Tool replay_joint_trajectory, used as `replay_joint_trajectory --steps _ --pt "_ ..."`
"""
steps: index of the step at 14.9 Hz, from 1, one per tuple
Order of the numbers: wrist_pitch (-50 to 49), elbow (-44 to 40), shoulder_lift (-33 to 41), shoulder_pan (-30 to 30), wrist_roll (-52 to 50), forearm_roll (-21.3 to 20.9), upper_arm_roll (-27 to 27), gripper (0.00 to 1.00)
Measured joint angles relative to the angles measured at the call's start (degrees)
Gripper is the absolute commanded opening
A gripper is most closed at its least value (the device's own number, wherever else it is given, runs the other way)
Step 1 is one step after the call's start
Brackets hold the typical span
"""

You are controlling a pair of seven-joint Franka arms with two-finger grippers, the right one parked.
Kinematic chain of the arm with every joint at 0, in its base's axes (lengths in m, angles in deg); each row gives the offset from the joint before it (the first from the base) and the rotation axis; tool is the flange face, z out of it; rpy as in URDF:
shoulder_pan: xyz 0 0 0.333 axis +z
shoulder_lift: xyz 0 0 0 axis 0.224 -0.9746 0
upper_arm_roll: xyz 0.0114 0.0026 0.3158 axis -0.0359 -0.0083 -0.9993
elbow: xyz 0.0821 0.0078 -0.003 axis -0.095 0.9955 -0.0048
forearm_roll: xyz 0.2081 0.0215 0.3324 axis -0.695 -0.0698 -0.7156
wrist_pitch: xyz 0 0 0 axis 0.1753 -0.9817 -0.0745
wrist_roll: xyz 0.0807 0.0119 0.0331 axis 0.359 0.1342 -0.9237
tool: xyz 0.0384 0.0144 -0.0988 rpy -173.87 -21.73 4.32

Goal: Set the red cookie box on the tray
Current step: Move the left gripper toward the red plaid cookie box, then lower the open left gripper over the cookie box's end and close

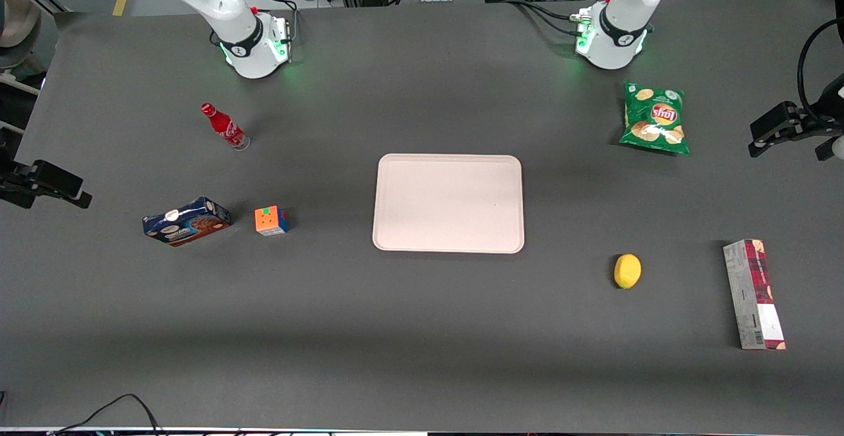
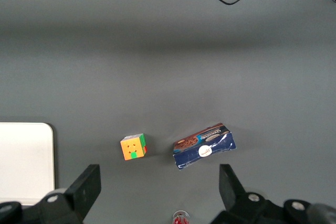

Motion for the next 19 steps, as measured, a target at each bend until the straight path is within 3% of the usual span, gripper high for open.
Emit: replay_joint_trajectory --steps 6,17,19 --pt "3.5 0.26 -4.58 0.04 0.93 -0.04 -2.85 1.0" --pt "26.15 0.29 -24.17 2.83 18.78 0.09 -10.31 1.0" --pt "27.56 0.28 -27.67 3.45 19.52 2.1 -10.88 1.0"
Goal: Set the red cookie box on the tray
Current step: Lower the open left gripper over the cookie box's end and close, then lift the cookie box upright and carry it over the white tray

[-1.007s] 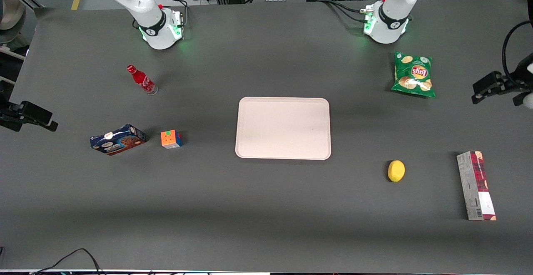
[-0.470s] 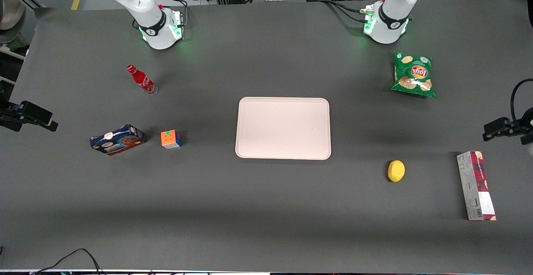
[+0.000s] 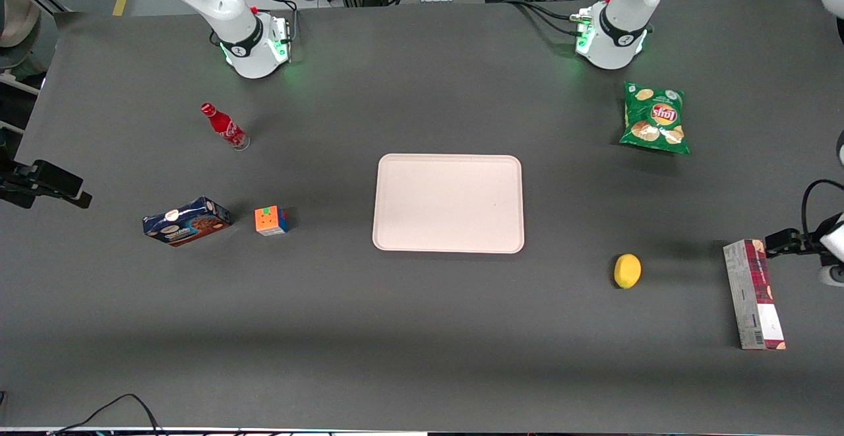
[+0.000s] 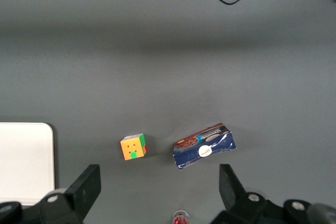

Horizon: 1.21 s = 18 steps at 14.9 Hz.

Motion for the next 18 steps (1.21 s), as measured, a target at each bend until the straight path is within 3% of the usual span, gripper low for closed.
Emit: replay_joint_trajectory --steps 3,11,12,16,18 --pt "4.15 0.02 -5.66 0.74 1.76 3.75 -0.22 1.0" --pt "14.77 -0.25 -13.87 1.84 5.23 4.66 -0.22 0.99" --pt "14.78 -0.41 -14.17 1.84 5.28 4.98 -0.19 0.93" --pt "14.83 -2.66 -15.45 1.82 5.68 5.42 -0.01 0.4" --pt "14.83 -3.87 -16.29 1.78 6.0 5.42 0.05 0.21"
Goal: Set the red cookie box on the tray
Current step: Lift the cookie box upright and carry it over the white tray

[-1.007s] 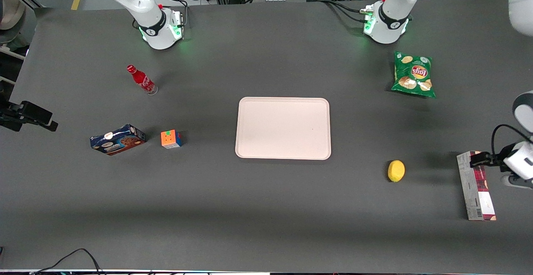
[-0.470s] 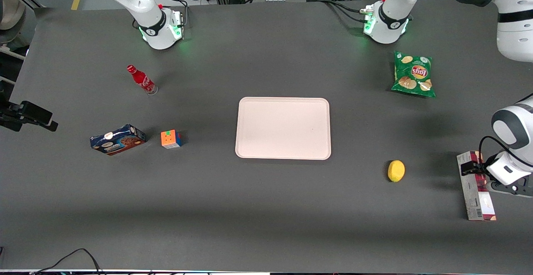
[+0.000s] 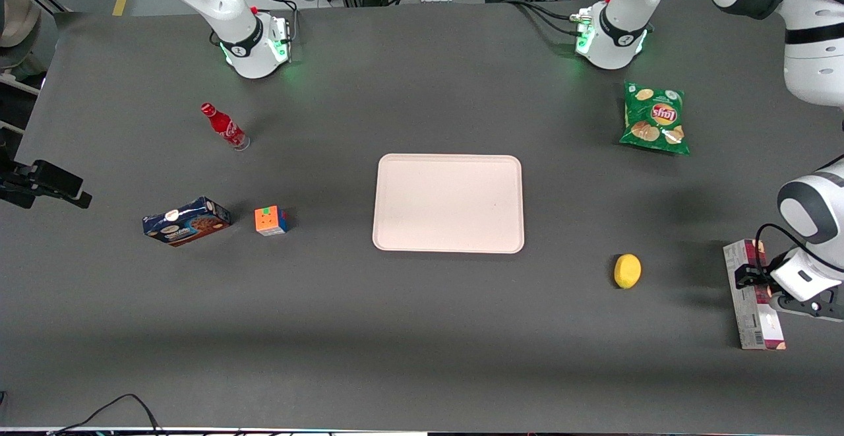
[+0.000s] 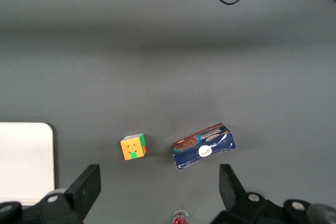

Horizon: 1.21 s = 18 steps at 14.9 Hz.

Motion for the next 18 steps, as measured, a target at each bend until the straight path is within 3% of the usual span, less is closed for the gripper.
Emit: replay_joint_trajectory --steps 3,4,7,11,15,16,18 --pt "0.0 -0.81 -0.66 -0.01 0.24 -0.01 -0.01 0.05" --pt "-0.02 -0.92 -0.69 -0.01 0.29 -0.01 -0.02 0.05" --pt "-2.93 -1.97 -0.71 -0.15 0.31 -0.01 0.05 0.05" --pt "-19.64 -8.85 0.23 -1.04 -1.68 0.14 0.24 0.06" --pt "-34.11 -11.61 8.37 -5.15 -8.86 0.16 1.0 0.07" --pt "-37.54 -11.6 10.73 -6.19 -11.53 0.16 1.69 0.13" --pt "-42.4 -11.41 14.9 -7.43 -17.72 0.14 4.54 0.13"
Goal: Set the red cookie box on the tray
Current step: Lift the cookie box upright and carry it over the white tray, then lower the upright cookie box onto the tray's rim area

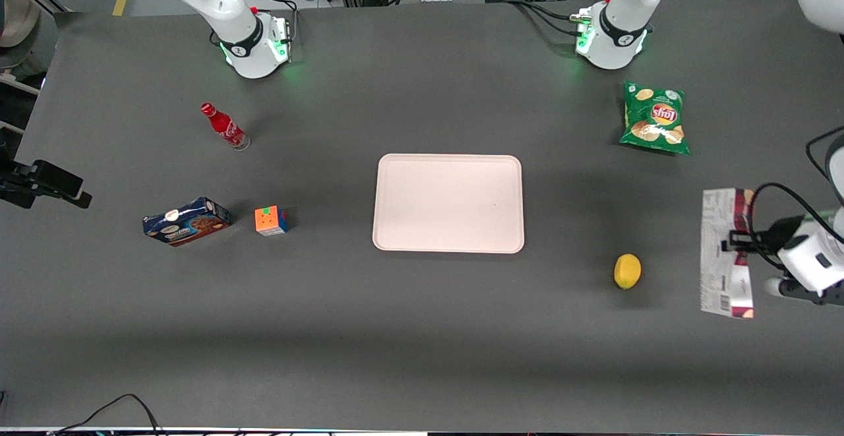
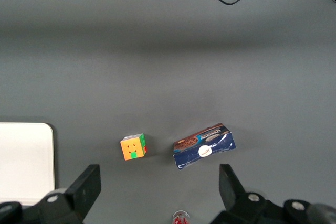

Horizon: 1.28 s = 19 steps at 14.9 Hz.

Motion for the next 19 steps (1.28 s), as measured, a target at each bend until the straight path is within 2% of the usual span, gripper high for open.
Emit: replay_joint_trajectory --steps 5,8,10,13,17,19 --pt "-2.37 5.85 9.71 -0.49 -17.04 -0.11 11.74 0.12" --pt "0.58 10.45 14.57 -0.7 -27.53 -2.3 20.86 0.11" --pt "6.55 15.55 17.41 -0.91 -35.02 -4.23 27.24 0.1" --pt "16.13 24.65 19.63 -1.18 -41.41 -4.91 33.48 0.1" --pt "32.23 38.2 20.07 -2.21 -44.94 -5.44 37.29 0.1" --pt "39.58 44.36 20.05 -2.53 -48.28 -8.77 38.68 0.1"
